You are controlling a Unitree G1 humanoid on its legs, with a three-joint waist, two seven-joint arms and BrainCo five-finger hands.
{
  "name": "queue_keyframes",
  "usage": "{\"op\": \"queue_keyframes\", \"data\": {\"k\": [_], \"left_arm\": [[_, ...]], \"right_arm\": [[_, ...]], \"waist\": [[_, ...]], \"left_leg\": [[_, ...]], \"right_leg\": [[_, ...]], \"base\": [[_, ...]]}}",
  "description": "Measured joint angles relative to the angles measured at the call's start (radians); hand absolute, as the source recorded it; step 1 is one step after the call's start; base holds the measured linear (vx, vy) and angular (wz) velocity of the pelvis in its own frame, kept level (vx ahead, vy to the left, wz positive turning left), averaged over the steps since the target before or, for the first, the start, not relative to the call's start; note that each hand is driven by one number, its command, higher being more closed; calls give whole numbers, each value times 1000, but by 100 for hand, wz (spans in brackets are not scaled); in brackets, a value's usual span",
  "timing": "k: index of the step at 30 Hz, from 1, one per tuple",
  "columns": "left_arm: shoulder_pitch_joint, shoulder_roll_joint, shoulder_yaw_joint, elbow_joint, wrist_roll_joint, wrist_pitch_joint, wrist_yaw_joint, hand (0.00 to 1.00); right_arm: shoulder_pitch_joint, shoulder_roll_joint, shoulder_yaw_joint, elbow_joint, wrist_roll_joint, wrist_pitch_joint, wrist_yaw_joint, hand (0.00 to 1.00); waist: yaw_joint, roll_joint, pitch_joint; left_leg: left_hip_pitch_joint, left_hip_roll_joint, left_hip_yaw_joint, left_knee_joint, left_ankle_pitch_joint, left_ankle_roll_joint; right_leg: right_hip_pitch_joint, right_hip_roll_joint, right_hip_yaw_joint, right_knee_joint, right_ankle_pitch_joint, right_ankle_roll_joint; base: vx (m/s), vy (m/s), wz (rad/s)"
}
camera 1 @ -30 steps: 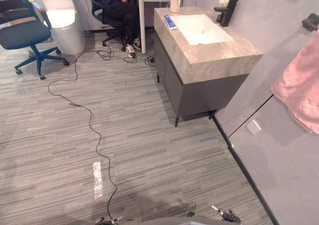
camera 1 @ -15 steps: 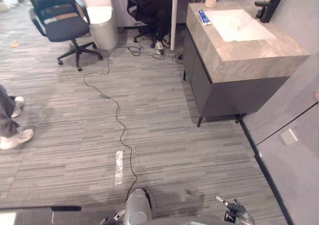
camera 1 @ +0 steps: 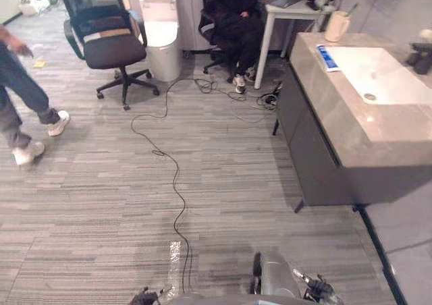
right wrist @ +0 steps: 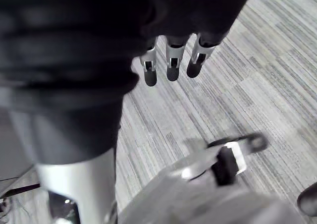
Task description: Organize washtable
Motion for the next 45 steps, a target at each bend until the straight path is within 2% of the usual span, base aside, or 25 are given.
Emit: {"op": "queue_keyframes", "data": {"k": [1,2,4,6,7,9,12,15,16,17,18,21,22,24,25,26,29,30,31,32,34,36,39,40,45], "left_arm": [[3,-12,2,-11,0,-1,-2,0],[14,-43,31,-32,2,-5,-7,0],[-7,-111,89,-35,34,-1,-18,0],[-26,-137,169,-45,53,-2,-27,0],[-21,-147,209,-55,55,1,-28,0],[-7,-131,225,-86,40,-4,-31,0],[1,-78,227,-111,35,-8,-25,0],[38,-78,232,-95,37,-2,-9,0],[57,-80,231,-61,35,0,0,0],[71,-73,233,-46,30,1,5,0],[77,-48,229,-35,31,-1,16,0],[66,-19,208,-27,29,1,21,0],[54,6,145,-7,26,2,20,0],[34,12,110,9,26,3,20,0],[32,4,97,3,27,0,18,0],[29,0,90,1,27,0,18,0],[27,2,70,1,21,0,16,0],[26,1,70,0,19,0,16,0],[29,2,78,-12,14,-5,15,0],[31,0,84,-20,14,-8,16,0],[31,-61,107,-34,14,-11,16,0],[24,-85,112,-34,14,-16,14,0],[-4,-113,118,-34,15,-19,9,0],[-4,-119,117,-34,21,-9,-8,0],[-3,-119,118,-34,21,-9,-8,0]], "right_arm": [[13,1,-1,0,0,5,0,0],[34,5,-7,1,0,10,0,0],[38,-3,-44,-9,0,18,0,0],[39,2,-54,-58,1,19,3,0],[27,1,-50,-77,1,18,0,0],[18,3,-40,-73,2,19,-1,0],[-28,26,-3,-71,2,18,0,0],[-62,30,58,-74,2,13,-1,0],[-58,36,54,-68,2,9,-5,0],[-59,52,56,-64,2,9,-8,0],[-51,83,52,-61,2,4,-9,0],[-55,87,-6,-15,2,0,-10,0],[-62,78,-25,34,2,1,-10,0],[-67,61,-22,40,2,-2,-2,0],[-69,41,-14,31,2,-7,1,0],[-69,35,-5,26,2,-9,1,0],[-82,34,15,-8,21,-20,0,0],[-81,34,19,-9,24,-20,0,0],[-71,41,38,-19,36,-19,-3,0],[-58,43,50,-29,41,-19,-3,0],[-61,13,75,-39,41,-20,-2,0],[-58,2,81,-39,45,-19,-2,0],[-47,5,93,-39,82,-19,0,0],[2,9,91,-47,80,-19,3,0],[3,9,89,-47,80,-19,3,0]], "waist": [[0,9,-11],[-16,-2,-26],[-29,57,-31],[-14,80,-19],[9,96,-7],[30,62,3],[64,4,-4],[79,8,-9],[97,4,-16],[100,-7,-30],[87,-53,-61],[74,-91,-61],[62,-92,-55],[59,-73,-39],[63,-48,-35],[61,-39,-35],[38,-32,-25],[39,-33,-24],[43,-52,-29],[41,-55,-29],[56,13,-33],[54,33,-41],[51,25,-42],[72,29,-76],[71,29,-76]], "left_leg": [[26,6,-3,-24,0,-5],[56,3,-24,19,-7,-27],[-24,74,-36,299,2,-76],[-222,139,-64,784,292,-166],[-344,186,-71,1054,321,-178],[-480,195,-49,1148,264,-116],[-647,238,75,884,178,-90],[-667,242,61,274,244,-129],[-646,226,34,243,383,-146],[-645,202,32,270,392,-117],[-652,170,48,321,329,-95],[-615,99,74,447,206,-23],[-538,73,88,448,158,7],[-431,67,93,411,144,22],[-309,73,115,308,145,21],[-264,76,127,257,149,15],[-100,89,168,123,161,-6],[-88,91,175,118,161,-6],[-63,81,181,124,155,-36],[-55,77,175,128,144,-53],[-41,144,179,122,130,-101],[-37,159,168,96,161,-127],[-31,166,145,70,206,-137],[-36,135,149,-6,143,-119],[-37,135,151,-6,143,-119]], "right_leg": [[8,17,-21,-87,18,-8],[18,39,4,-131,103,-110],[67,51,-33,-73,34,-133],[186,94,-53,-86,-65,-136],[305,148,-43,-131,-112,-146],[455,156,-24,-214,-142,-142],[608,128,39,-370,-139,-115],[707,88,133,-414,-176,-57],[739,70,191,-400,-198,-54],[738,50,216,-376,-197,-59],[697,8,249,-288,-177,-53],[583,-62,296,78,-41,5],[514,-91,291,286,138,75],[445,-121,224,475,127,56],[357,-133,153,588,72,-28],[317,-129,129,602,52,-43],[203,-125,-41,318,-67,-39],[207,-123,-73,214,-63,-41],[222,-97,-90,-77,81,-68],[224,-87,-77,-120,92,-99],[264,-15,-78,-177,55,-101],[292,11,-98,-235,53,-104],[350,17,-134,-311,57,-99],[467,65,-132,-691,297,-58],[467,66,-131,-695,289,-56]], "base": [[260,-204,76],[395,-219,75],[557,-209,64],[518,-216,7],[546,-168,-33],[694,-113,-36],[182,-70,-64],[78,59,-99],[540,295,-107],[758,351,-61],[693,374,-10],[631,265,17],[680,209,26],[558,144,-7],[330,69,-43],[187,10,-57],[-154,-79,-31],[-276,-50,-21],[-166,-51,-6],[21,-95,-18],[260,-128,-32],[179,-70,5],[83,-22,34],[13,2,12],[0,0,0]]}}
